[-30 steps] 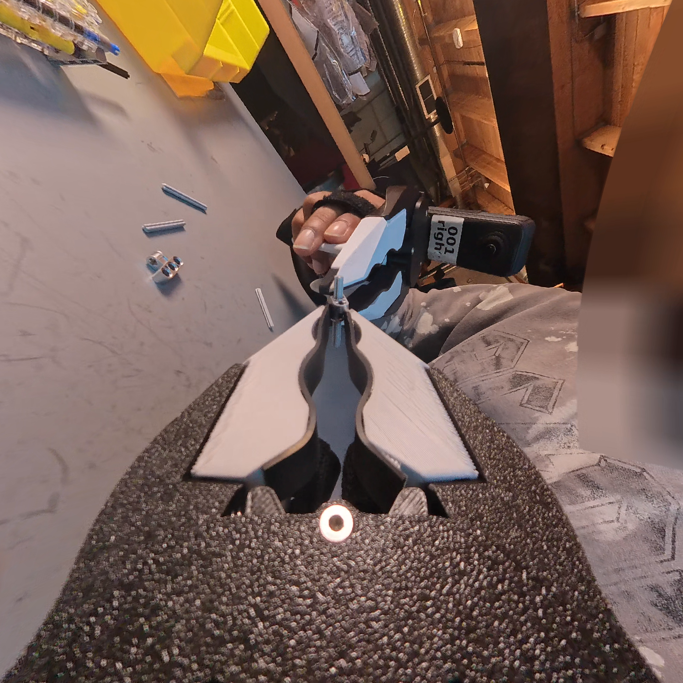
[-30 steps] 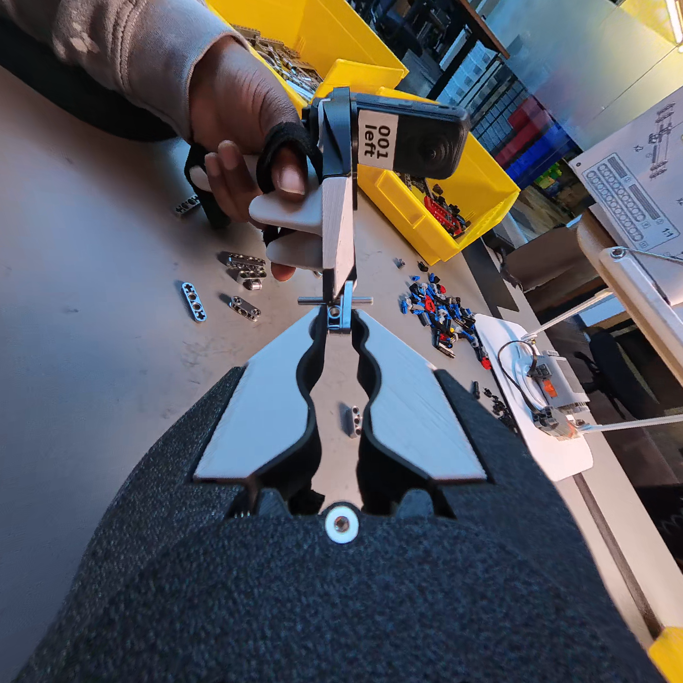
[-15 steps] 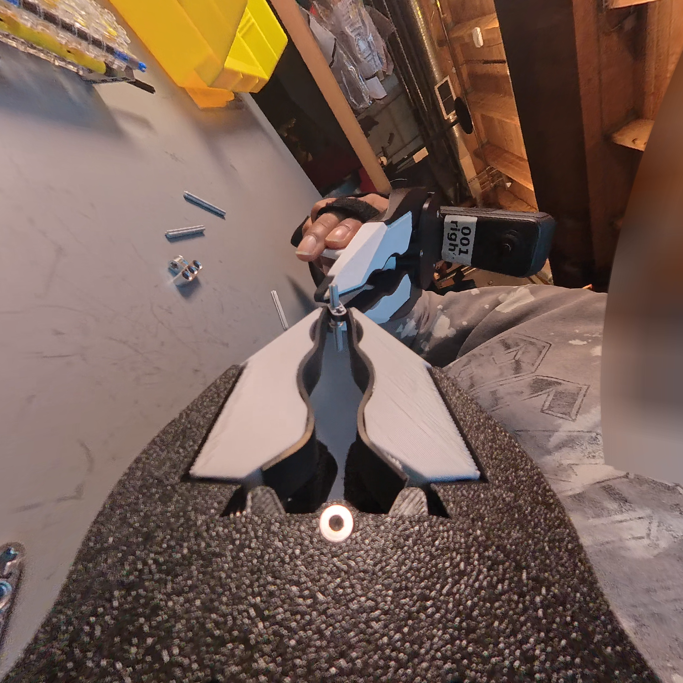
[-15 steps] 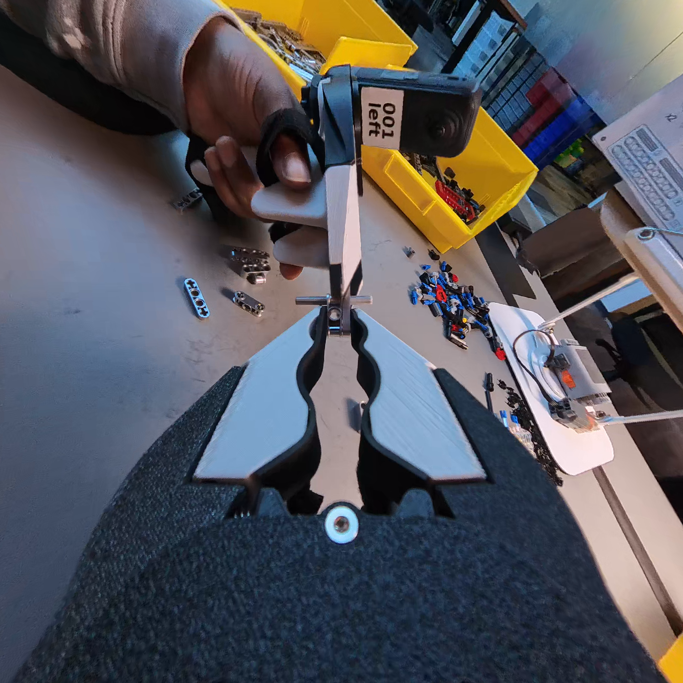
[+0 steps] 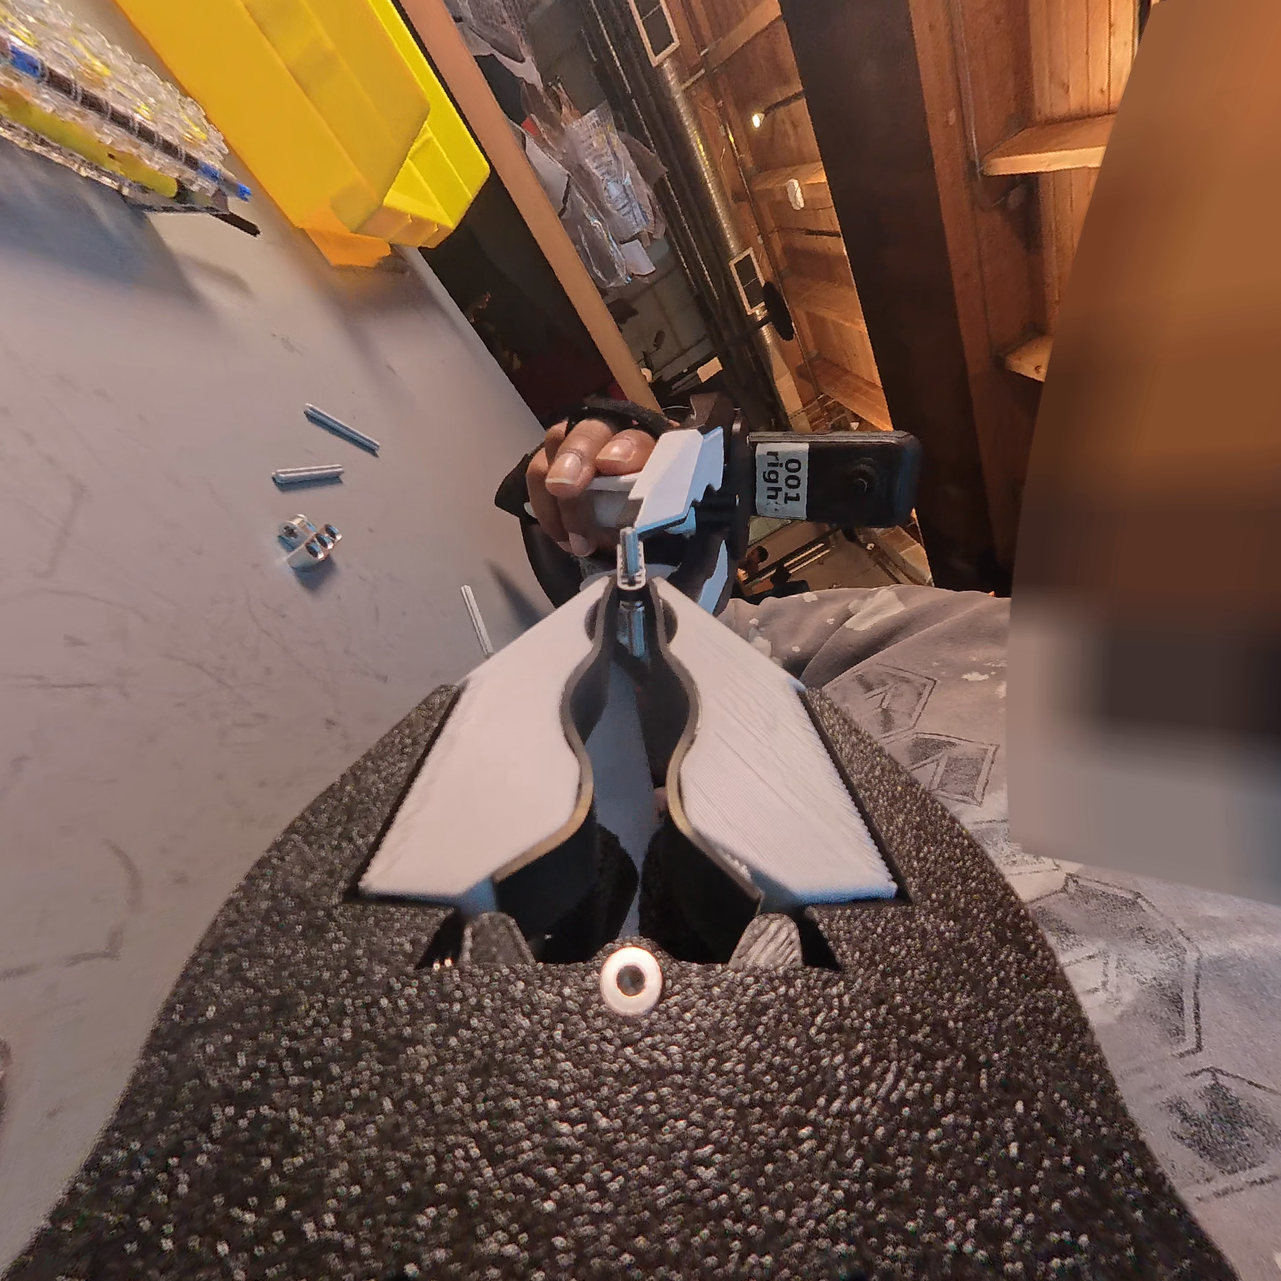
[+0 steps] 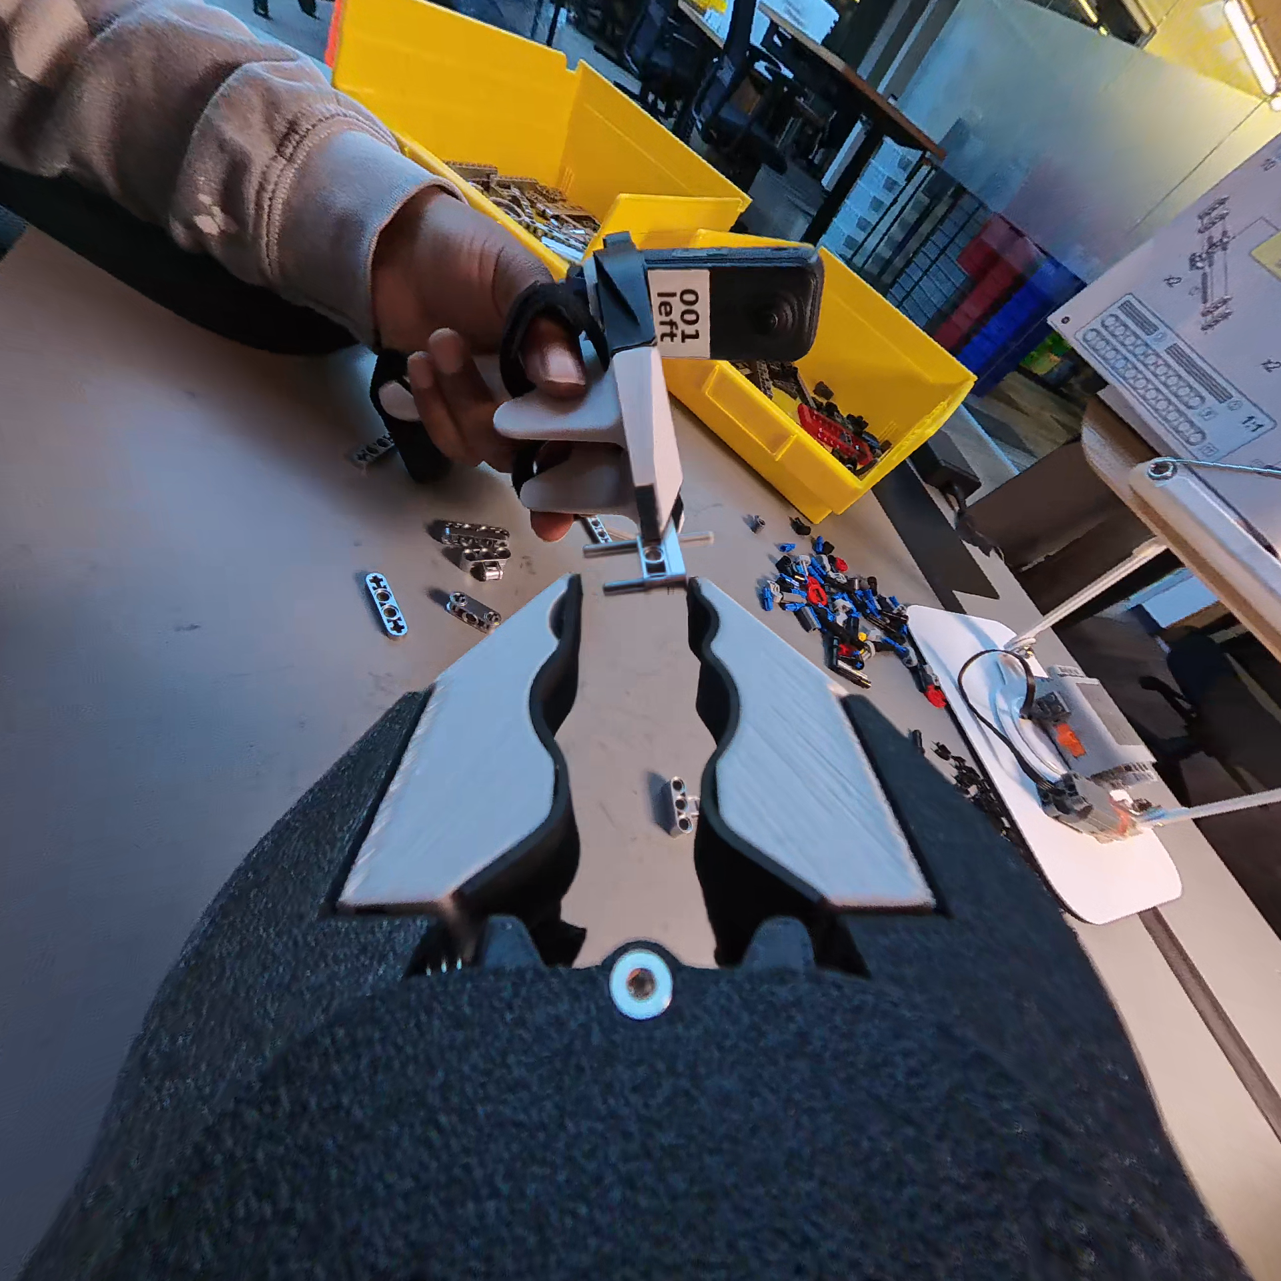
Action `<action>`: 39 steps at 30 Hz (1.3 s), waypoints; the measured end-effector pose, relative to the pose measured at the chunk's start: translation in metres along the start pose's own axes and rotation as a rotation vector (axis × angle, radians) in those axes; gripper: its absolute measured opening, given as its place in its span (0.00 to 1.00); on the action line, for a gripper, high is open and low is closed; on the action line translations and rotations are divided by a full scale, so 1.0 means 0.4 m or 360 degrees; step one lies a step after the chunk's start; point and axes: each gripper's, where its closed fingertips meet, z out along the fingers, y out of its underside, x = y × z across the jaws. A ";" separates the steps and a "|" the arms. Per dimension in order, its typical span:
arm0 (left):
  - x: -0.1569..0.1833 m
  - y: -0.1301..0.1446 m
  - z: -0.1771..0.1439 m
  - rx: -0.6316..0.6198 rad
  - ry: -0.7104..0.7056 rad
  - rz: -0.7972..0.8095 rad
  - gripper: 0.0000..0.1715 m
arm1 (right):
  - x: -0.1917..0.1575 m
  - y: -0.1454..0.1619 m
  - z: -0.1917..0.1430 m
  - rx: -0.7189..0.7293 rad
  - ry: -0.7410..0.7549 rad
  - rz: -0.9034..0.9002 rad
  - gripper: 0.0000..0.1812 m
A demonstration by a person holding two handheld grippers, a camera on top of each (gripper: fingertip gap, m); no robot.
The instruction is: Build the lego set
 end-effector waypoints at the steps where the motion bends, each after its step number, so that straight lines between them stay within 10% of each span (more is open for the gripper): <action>1: 0.002 -0.002 -0.002 0.0007 0.0017 -0.0015 0.03 | -0.002 -0.001 -0.002 0.0006 -0.0014 0.0003 0.17; 39: 0.077 0.020 0.019 0.0007 0.0260 0.0048 0.03 | -0.027 -0.058 -0.012 0.0093 0.0012 -0.0206 0.12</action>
